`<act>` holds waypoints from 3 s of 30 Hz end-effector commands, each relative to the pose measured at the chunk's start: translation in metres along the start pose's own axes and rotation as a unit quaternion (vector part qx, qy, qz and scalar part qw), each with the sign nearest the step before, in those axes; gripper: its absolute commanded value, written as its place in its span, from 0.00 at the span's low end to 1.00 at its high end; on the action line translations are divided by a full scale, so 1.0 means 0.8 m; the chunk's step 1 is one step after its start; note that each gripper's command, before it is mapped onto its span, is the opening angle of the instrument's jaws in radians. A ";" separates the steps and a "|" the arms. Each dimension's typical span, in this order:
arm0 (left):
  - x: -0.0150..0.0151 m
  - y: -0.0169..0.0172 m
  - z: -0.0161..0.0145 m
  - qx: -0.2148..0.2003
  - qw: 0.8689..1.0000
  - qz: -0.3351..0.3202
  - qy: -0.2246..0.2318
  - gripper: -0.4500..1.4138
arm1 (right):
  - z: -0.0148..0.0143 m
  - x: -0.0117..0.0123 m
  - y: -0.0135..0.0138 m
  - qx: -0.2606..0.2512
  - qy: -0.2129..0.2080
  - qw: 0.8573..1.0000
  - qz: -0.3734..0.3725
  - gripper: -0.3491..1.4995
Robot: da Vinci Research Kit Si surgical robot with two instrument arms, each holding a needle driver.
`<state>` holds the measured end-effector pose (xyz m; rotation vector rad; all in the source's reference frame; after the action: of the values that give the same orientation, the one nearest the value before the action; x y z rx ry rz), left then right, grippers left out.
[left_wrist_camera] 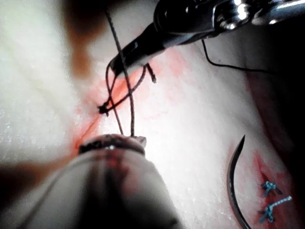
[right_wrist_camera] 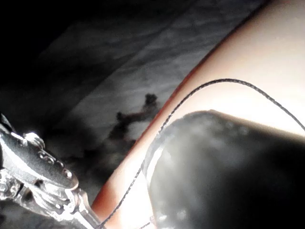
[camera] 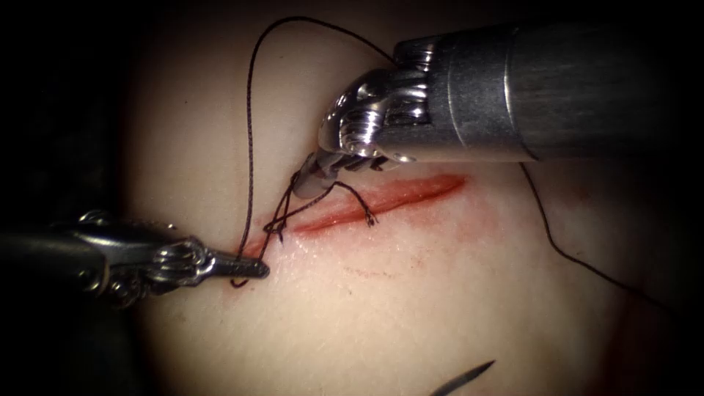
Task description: Wound Closure
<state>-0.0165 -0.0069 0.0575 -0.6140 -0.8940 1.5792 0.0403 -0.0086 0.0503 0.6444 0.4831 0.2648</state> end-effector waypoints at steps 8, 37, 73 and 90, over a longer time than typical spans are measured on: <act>-0.0049 0.0011 0.0041 0.021 0.994 0.023 -0.103 0.00 | 0.0027 0.0057 0.0060 -0.038 0.077 0.991 -0.105 0.00; -0.0162 0.0185 0.0135 -0.167 0.952 -0.017 -0.255 0.00 | 0.0072 0.0006 0.0136 -0.144 0.013 0.947 -0.287 0.00; -0.0174 0.0186 0.0120 -0.210 0.936 -0.058 -0.277 0.00 | 0.0116 -0.0042 0.0131 -0.055 0.011 0.953 -0.298 0.25; 0.0074 0.0145 -0.0088 -0.255 0.959 -0.073 0.103 0.00 | -0.0015 -0.0072 0.0027 -0.052 0.134 0.954 -0.262 0.00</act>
<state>-0.0183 0.0001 0.0441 -1.0419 -1.1578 1.1075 0.0338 -0.0086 0.0527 0.3477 0.8909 -0.0815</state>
